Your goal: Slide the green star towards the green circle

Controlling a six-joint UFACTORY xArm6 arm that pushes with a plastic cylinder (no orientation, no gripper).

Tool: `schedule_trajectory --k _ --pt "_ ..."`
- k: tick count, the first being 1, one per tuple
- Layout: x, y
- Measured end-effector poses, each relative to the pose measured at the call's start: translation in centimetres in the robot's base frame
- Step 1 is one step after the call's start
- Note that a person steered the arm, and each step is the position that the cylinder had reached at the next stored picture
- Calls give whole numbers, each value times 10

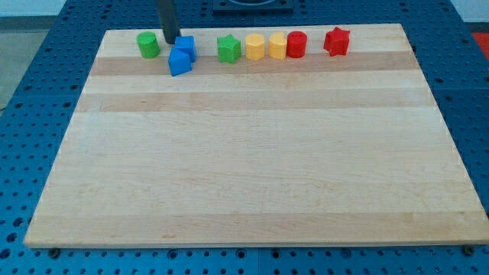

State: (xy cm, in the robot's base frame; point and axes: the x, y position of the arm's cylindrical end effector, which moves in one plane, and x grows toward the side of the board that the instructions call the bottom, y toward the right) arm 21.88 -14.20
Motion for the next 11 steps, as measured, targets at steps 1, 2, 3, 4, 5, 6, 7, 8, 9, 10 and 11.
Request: schedule_trajectory --k 1,2,3,4,5,6,7,8,9,10,11 --pt "32 25" --pt "82 13" --pt "139 10" --pt "142 78" --pt "104 146" --pt "69 119" --pt "49 78" --pt "31 47" --pt "31 72" --pt "16 101" --pt "-5 141"
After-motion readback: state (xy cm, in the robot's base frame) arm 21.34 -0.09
